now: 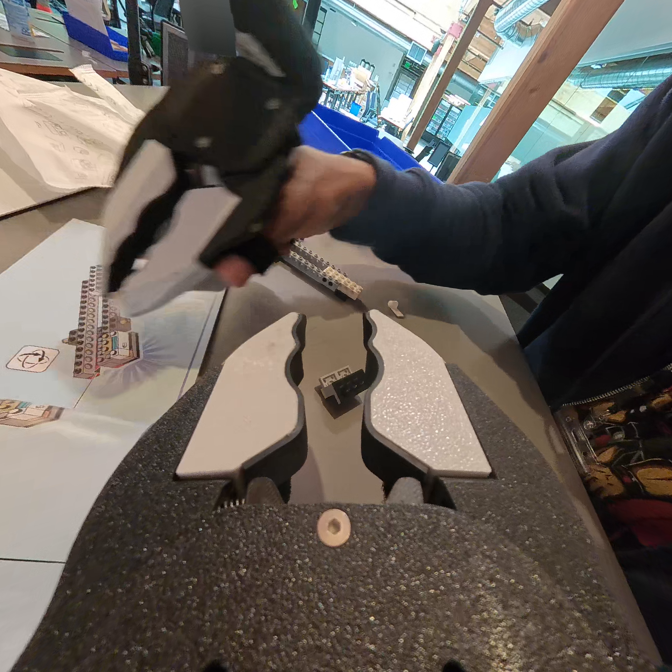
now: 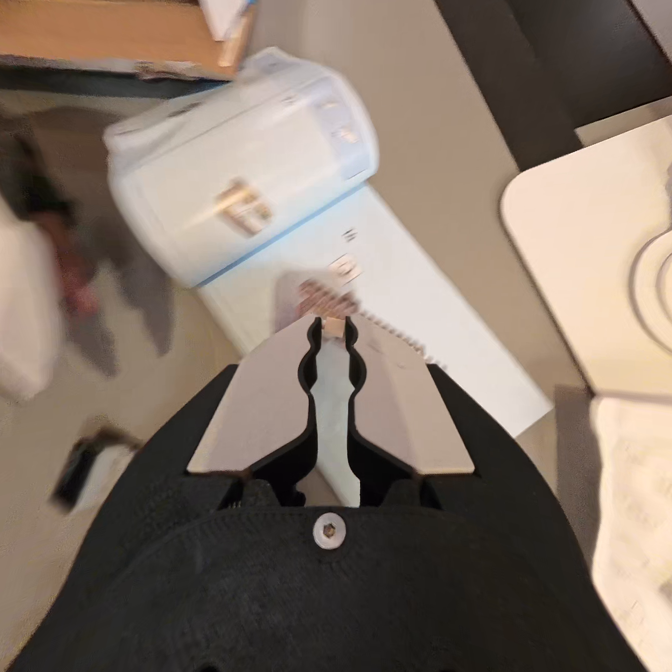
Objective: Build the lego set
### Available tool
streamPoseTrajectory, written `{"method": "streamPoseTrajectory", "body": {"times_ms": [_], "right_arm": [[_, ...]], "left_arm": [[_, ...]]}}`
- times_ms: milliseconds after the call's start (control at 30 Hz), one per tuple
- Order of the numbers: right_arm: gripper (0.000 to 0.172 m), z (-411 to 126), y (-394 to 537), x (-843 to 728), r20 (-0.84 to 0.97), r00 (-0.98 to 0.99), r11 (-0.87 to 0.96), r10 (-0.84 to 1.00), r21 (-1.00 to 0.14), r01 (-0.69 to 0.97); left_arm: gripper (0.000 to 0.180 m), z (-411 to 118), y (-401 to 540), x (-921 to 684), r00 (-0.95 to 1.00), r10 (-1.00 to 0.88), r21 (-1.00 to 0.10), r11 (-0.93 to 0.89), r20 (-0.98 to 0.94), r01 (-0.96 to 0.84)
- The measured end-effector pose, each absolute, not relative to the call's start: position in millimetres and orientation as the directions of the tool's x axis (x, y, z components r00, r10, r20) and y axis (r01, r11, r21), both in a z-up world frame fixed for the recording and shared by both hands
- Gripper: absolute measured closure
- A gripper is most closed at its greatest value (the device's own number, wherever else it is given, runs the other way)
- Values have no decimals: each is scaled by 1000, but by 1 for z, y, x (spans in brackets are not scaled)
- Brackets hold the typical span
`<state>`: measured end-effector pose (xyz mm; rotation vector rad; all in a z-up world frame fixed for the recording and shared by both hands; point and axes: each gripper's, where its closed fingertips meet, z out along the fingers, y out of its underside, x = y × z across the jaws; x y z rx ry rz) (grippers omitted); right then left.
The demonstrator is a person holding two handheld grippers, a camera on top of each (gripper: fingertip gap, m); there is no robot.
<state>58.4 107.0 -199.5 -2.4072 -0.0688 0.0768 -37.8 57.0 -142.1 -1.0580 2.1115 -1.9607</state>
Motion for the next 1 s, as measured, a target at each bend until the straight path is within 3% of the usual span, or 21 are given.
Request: {"method": "streamPoseTrajectory", "body": {"times_ms": [167, 400, 733, 1000], "right_arm": [[159, -202, 27, -8, -105, 988, -766, 112, -643, 19], [159, -230, 12, -17, -102, 990, -802, 93, -597, 14], [157, -203, -4, -21, -87, 991, -730, 102, -683, 15], [158, -202, -11, -24, -108, 991, -726, 74, -688, -20]], "left_arm": [[150, -151, 51, -42, -763, -529, -891, 27, 372, -453], [150, -174, 36, -52, -782, -503, -850, 158, 369, -503], [138, -199, 20, -65, -887, -462, -808, 517, 16, -284], [144, -210, 19, -65, -896, -394, -694, 704, -204, -152]]}}
